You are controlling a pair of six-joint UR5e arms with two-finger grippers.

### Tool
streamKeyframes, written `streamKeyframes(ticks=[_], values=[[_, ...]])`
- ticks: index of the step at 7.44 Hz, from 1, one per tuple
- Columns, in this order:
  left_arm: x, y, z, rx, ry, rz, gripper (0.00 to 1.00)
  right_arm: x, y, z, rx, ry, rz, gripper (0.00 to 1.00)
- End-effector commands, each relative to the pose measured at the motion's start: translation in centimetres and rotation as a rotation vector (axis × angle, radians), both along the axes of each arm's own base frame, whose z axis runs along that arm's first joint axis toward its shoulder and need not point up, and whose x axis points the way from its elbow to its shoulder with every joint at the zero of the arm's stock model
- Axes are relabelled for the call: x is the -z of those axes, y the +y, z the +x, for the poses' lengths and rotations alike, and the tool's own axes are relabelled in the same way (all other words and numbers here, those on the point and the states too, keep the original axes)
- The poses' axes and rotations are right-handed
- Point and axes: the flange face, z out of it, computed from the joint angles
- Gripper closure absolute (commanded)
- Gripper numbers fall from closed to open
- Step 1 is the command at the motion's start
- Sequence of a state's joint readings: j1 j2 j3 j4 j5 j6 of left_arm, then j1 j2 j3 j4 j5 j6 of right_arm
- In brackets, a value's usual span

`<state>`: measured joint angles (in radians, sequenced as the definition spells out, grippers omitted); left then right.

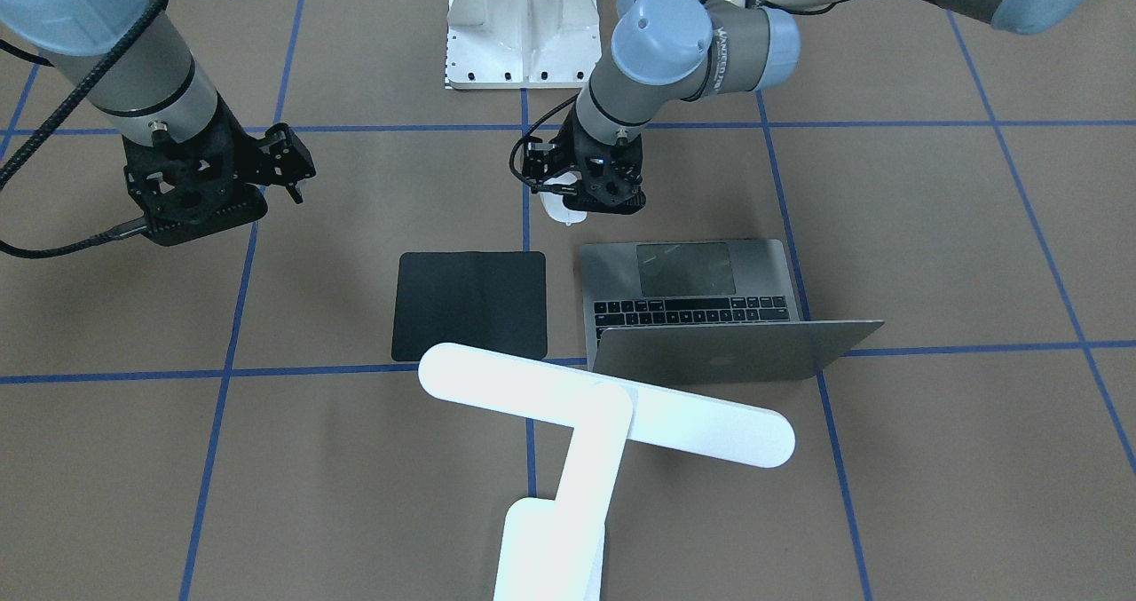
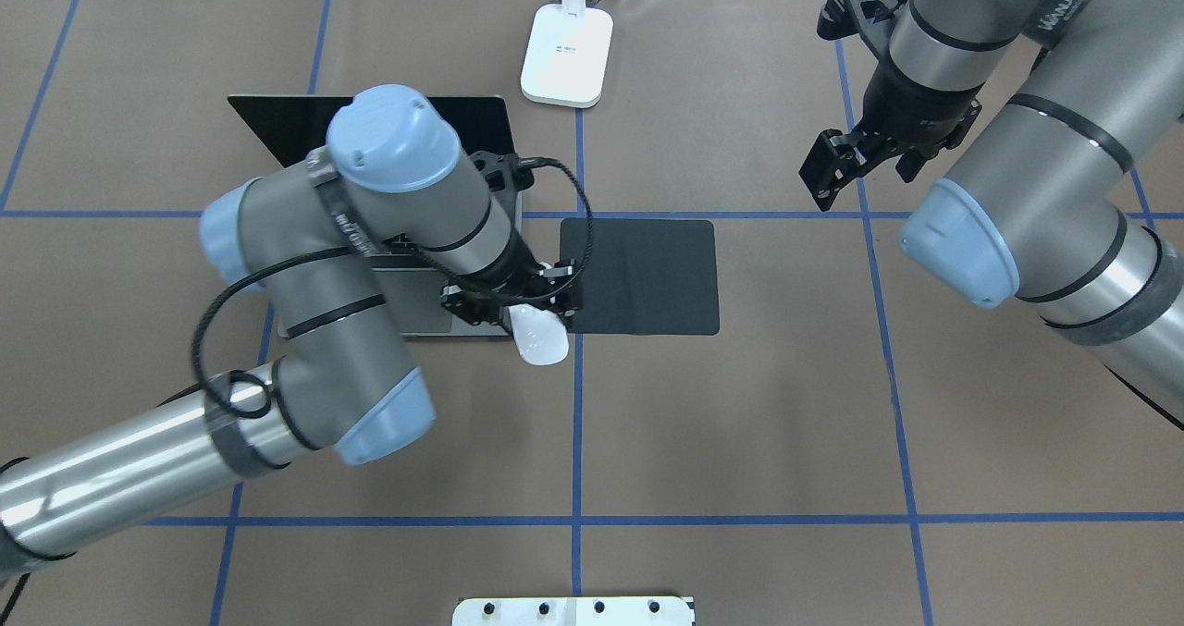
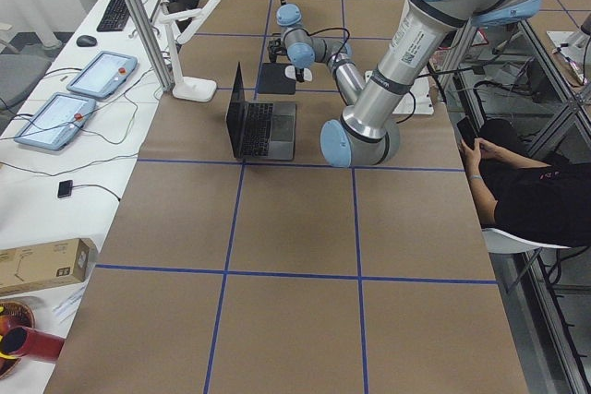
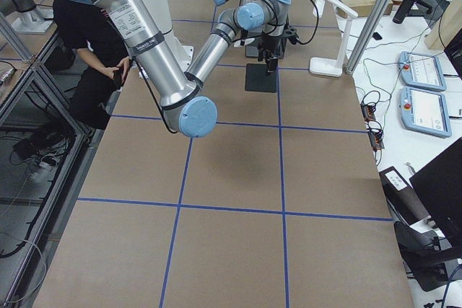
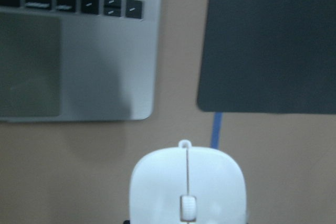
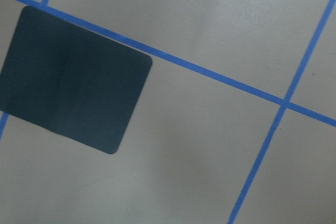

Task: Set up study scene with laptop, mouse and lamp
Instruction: 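Carry the white mouse with the left gripper onto the mouse pad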

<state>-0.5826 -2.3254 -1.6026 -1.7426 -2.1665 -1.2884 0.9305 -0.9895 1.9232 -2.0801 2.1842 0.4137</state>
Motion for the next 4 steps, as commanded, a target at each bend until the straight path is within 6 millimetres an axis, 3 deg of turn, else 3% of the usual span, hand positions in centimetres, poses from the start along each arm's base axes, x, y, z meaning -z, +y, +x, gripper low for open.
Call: streamKeyframes(ticks=[1, 4], values=[[2.4, -2.9, 3.8, -0.008, -0.033, 0.080, 0.33, -0.6, -0.4, 0.9, -0.017, 0.004, -0.010, 0.00], [5.8, -5.7, 7.5, 0.008, -0.074, 0.111, 0.33, -1.4, -0.8, 1.7, -0.029, 0.012, -0.022, 0.00]])
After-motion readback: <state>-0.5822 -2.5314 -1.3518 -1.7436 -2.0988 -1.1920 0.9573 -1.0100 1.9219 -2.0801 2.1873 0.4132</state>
